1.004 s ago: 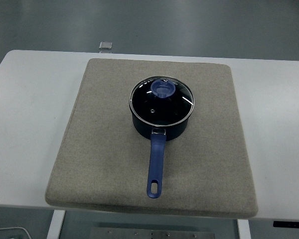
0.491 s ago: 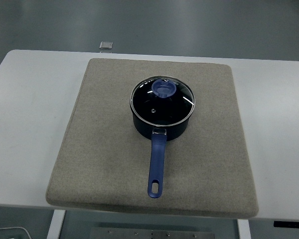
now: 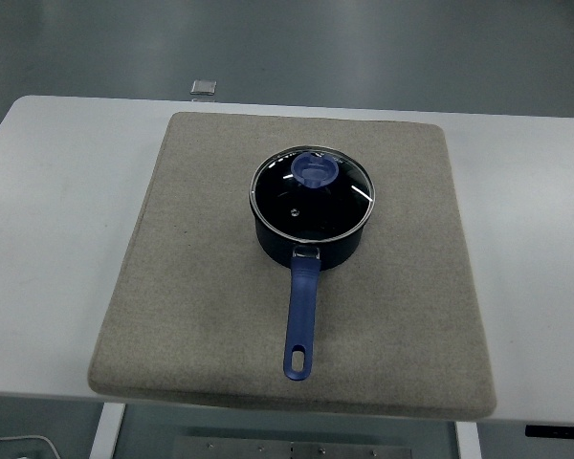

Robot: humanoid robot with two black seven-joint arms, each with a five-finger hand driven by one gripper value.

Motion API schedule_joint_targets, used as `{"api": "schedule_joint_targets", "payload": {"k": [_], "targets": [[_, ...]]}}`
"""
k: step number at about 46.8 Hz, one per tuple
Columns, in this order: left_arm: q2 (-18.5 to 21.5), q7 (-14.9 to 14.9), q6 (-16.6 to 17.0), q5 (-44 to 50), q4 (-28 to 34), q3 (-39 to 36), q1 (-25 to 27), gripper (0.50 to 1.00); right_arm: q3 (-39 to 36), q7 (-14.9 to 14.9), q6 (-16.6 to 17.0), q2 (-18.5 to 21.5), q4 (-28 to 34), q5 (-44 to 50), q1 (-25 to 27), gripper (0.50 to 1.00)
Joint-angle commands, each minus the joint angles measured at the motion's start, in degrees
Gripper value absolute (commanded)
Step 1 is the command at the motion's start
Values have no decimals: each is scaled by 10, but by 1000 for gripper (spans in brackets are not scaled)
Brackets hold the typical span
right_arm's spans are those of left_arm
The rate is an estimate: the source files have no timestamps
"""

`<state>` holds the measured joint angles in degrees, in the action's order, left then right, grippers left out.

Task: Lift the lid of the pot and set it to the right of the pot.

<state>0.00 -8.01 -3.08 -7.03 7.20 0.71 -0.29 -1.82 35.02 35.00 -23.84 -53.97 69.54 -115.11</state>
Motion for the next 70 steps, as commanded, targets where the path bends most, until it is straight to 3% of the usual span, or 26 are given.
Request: {"api": "schedule_joint_targets", "payload": {"k": [1,16,34,55,70], "targets": [[0,0,0,0,0,0,-1,1000,0,0,0,10,0,16,22,874],[0,0,0,0,0,0,0,1000,2,0,-66,45,0,63,95,870],[0,0,0,0,0,1,-1,1000,3,0,-92,56,1,116,165,870],[0,0,0,0,0,0,-1,1000,4,0,-149,71,0,172,235,868],[0,-1,0,0,0,0,-1,1000,4,0,-165,76,0,194,255,866]]}}
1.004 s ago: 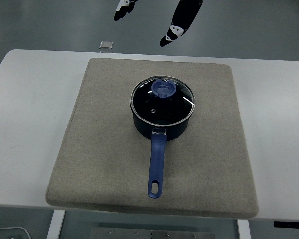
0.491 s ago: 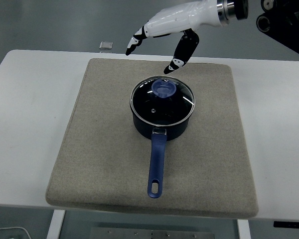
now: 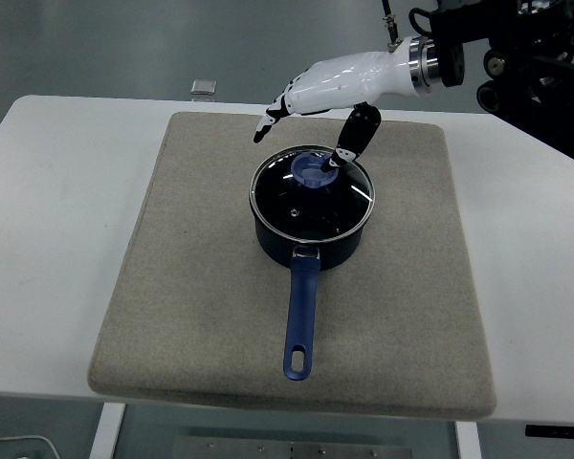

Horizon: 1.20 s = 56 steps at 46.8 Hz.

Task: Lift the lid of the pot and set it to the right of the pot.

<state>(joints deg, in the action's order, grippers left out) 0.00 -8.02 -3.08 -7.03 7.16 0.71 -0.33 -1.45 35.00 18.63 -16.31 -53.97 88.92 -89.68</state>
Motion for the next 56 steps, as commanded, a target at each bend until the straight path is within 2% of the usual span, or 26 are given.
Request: {"api": "schedule_joint_targets", "payload": {"k": [1,4,15,56], "targets": [[0,0,0,0,0,0,0,1000,1,0,-2,1,0,0,2,866],[0,0,0,0,0,0,0,1000,3,0,-2,1,0,0,7,866],[0,0,0,0,0,1,0,1000,31,0,-36,1,0,8,9,856],[0,0,0,0,0,0,0,1000,33,0,-59,8,0,8,32,856]]}}
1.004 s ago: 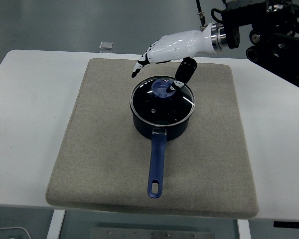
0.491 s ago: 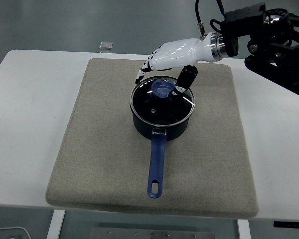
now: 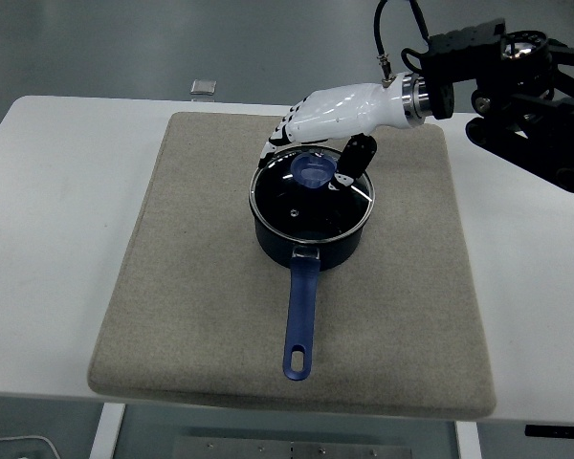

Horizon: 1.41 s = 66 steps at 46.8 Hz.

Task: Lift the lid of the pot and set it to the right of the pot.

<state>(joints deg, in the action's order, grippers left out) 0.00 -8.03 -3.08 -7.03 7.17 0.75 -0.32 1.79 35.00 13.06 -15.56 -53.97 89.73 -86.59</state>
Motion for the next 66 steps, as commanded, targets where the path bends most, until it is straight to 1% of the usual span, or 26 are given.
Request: {"api": "schedule_joint_targets", "payload": {"k": [1,10,14,25,44,57,66], "targets": [[0,0,0,0,0,0,0,1000,1,0,-4,0,0,1,3,856],[0,0,0,0,-1,0,0,1000,8,0,-7,0,0,7,5,856],[0,0,0,0,0,0,1,1000,18,0,-20,0,0,11,4,856],[0,0,0,0,0,0,0,1000,30,0,-38,0,4,16,3,856],[0,0,0,0,0,0,0,1000,42,0,-59,0,7,32,2,856],[0,0,0,0,-1,0,0,1000,44,0,-61,0,8,35,7,856],[0,0,0,0,-1,0,0,1000,55,0,-71,0,15,35,8,856]]}}
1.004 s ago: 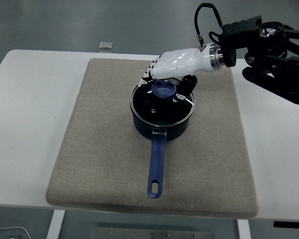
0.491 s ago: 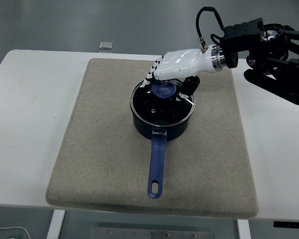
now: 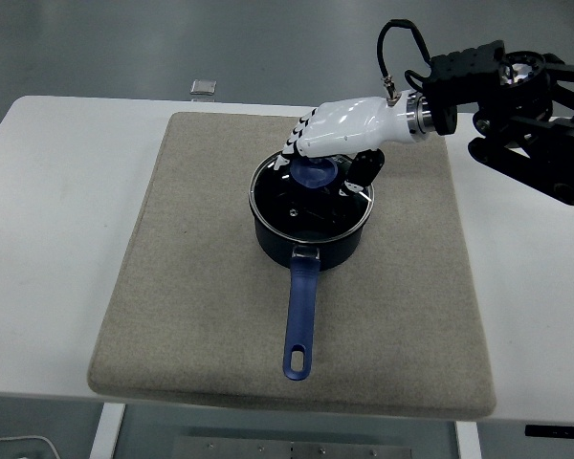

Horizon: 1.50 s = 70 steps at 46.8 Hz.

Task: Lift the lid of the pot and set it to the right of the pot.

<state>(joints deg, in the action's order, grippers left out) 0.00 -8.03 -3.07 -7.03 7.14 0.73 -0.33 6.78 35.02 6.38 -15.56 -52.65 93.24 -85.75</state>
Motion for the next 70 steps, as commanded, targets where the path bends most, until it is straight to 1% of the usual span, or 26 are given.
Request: {"api": "schedule_joint_targets", "payload": {"k": [1,9,12,22,24,26,31,32,33,34,48,60,70], "targets": [[0,0,0,0,1,1,0,1000,5,0,-6,0,3,0,0,856],[0,0,0,0,1,0,0,1000,12,0,-8,4,6,0,1,854],[0,0,0,0,1,0,0,1000,13,0,-8,6,6,0,1,832],[0,0,0,0,0,0,0,1000,13,0,-14,6,8,0,1,791],[0,-1,1,0,0,1,0,1000,13,0,-14,6,8,0,1,758],[0,0,0,0,0,0,1,1000,13,0,-14,6,8,0,1,740],[0,0,0,0,0,0,0,1000,13,0,-14,6,8,-1,0,605],[0,0,0,0,1,1,1,1000,14,0,-13,6,8,-1,-1,572],[0,0,0,0,1,0,0,1000,14,0,-13,6,8,-1,-1,529],[0,0,0,0,1,1,0,1000,14,0,-12,6,8,-1,-2,500],[0,0,0,0,0,0,0,1000,14,0,-7,6,7,-1,-6,500],[0,-1,0,0,1,0,0,1000,17,0,1,17,8,-1,-10,500],[0,0,0,0,1,1,0,1000,17,0,2,18,8,-1,-25,500]]}}
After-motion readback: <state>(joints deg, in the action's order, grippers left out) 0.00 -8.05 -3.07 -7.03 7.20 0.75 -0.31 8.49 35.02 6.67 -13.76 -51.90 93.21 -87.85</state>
